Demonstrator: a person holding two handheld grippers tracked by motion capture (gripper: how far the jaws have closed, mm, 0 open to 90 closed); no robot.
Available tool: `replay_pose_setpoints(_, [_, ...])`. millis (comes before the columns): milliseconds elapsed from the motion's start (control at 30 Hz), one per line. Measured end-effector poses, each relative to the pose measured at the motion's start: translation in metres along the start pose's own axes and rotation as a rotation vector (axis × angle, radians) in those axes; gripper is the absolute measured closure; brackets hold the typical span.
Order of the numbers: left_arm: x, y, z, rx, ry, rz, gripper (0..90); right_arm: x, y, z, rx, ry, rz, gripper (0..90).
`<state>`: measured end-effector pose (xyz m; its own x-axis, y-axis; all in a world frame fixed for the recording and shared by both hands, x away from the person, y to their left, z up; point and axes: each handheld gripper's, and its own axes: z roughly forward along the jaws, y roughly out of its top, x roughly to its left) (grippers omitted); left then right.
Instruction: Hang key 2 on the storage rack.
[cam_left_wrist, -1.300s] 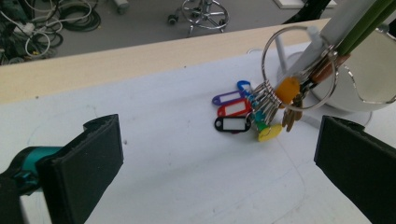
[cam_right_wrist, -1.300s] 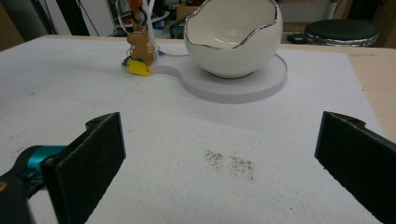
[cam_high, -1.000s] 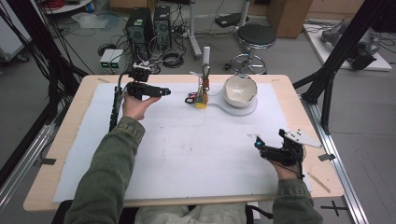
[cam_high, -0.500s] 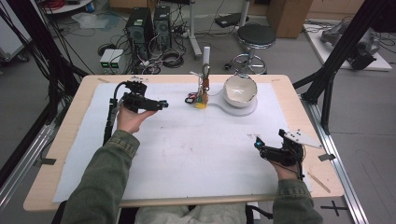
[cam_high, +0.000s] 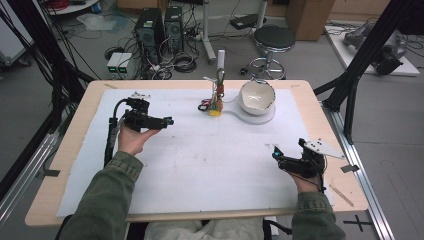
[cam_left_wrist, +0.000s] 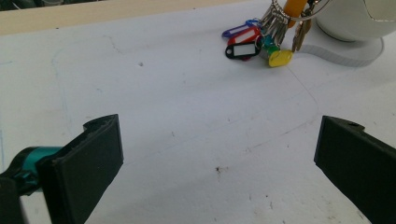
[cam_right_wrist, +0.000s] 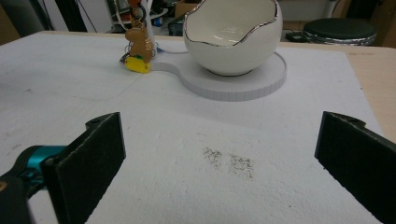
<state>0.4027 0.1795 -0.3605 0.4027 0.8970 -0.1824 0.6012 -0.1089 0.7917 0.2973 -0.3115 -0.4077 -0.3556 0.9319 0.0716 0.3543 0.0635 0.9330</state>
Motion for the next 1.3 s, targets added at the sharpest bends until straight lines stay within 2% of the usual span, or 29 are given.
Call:
replay_pose_setpoints(167, [0.006,-0.010,-0.007,-0.008,0.018,-0.001,1.6,0.001,0.000,0.001,0.004,-0.004,-0.005,0.9])
replay_pose_setpoints(233, [0.009,-0.015,-0.009,-0.012,0.017,-0.014,1.6,0.001,0.000,0.001,0.006,-0.003,-0.008,0.9])
replay_pose_setpoints(533, [0.021,-0.035,-0.016,-0.001,0.041,-0.027,1.6,0.002,-0.001,0.001,0.012,-0.004,-0.012,0.9])
replay_pose_setpoints(700, [0.027,-0.043,-0.025,-0.013,0.057,-0.033,1.6,0.001,-0.001,0.001,0.012,-0.008,-0.010,0.8])
replay_pose_setpoints(867, [0.033,-0.053,-0.030,-0.030,0.076,-0.066,1.6,0.001,-0.001,0.002,0.015,-0.006,-0.011,0.9])
replay_pose_setpoints(967, [0.034,-0.057,-0.035,-0.032,0.090,-0.062,1.6,0.001,-0.001,0.001,0.010,-0.010,-0.016,0.9])
replay_pose_setpoints(1167, [0.040,-0.073,-0.045,-0.033,0.074,-0.070,1.6,0.000,-0.001,-0.001,0.008,-0.011,-0.004,0.9])
replay_pose_setpoints(1300, [0.045,-0.085,-0.056,-0.087,0.089,-0.086,1.6,0.000,0.000,-0.002,0.004,-0.009,-0.007,0.9])
